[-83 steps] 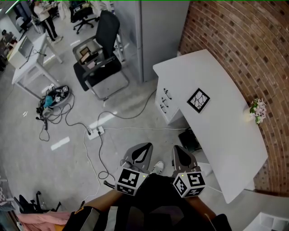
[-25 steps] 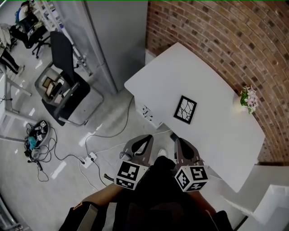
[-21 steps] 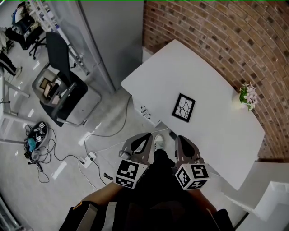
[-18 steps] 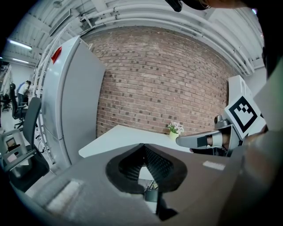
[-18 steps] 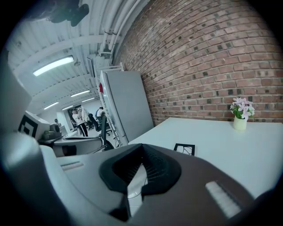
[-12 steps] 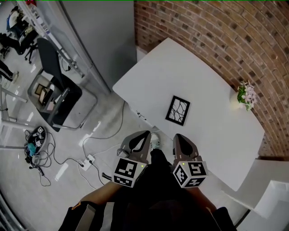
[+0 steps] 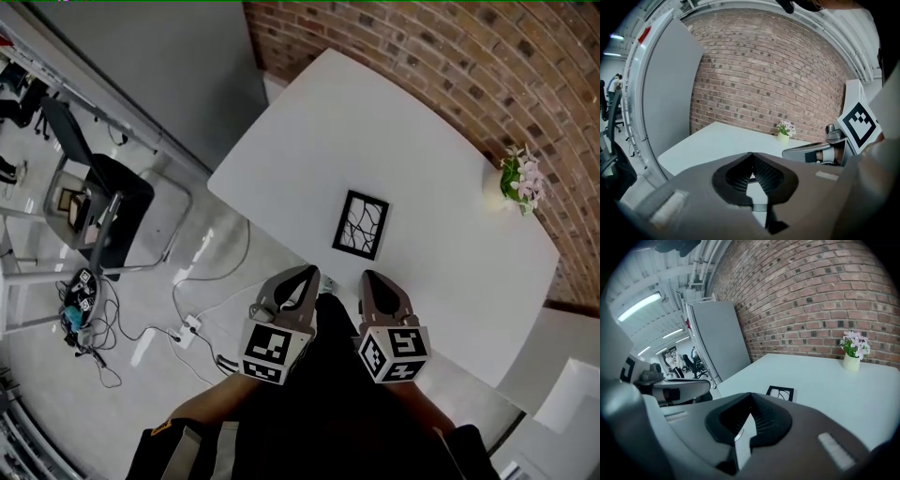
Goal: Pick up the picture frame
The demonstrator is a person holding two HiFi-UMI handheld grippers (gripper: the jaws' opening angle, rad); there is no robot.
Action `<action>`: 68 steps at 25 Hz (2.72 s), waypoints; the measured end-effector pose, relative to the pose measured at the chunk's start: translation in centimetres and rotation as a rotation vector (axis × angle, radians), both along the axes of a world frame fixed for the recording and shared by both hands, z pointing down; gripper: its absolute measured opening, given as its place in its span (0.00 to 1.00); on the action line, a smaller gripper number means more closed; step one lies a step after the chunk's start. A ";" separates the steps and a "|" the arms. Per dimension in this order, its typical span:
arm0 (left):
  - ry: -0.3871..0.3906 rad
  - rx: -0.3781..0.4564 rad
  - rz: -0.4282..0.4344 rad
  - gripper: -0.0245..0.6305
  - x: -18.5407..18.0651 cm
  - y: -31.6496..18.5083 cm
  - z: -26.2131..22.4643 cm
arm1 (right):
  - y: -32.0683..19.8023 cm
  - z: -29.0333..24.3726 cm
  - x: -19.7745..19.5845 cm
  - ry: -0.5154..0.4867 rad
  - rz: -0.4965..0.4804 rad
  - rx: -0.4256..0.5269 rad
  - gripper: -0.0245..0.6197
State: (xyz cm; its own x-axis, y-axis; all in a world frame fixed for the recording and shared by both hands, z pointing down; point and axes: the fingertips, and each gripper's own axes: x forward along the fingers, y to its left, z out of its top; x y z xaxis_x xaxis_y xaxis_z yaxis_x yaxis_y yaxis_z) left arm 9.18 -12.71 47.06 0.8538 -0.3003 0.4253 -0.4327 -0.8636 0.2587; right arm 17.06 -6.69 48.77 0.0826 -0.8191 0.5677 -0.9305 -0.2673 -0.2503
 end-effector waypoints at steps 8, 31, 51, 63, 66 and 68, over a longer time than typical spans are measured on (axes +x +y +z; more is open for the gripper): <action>-0.070 -0.041 0.028 0.04 2.7 -1.7 4.3 | -0.9 4.1 3.5 -0.015 0.068 -0.088 0.04; -0.236 -0.221 0.039 0.20 6.6 -2.8 14.7 | -0.7 14.0 7.8 -0.101 0.140 -0.289 0.18; -0.305 -0.268 0.062 0.28 8.6 -1.8 18.3 | -0.5 17.1 7.9 -0.186 0.148 -0.337 0.23; -0.304 -0.293 0.044 0.21 9.3 -1.5 18.9 | -0.9 17.2 7.9 -0.216 0.139 -0.320 0.19; -0.287 -0.283 0.040 0.20 9.4 -1.6 18.2 | -0.9 16.8 8.0 -0.206 0.144 -0.311 0.19; -0.272 -0.269 0.040 0.19 9.5 -1.6 17.5 | -0.9 16.3 8.1 -0.200 0.147 -0.302 0.19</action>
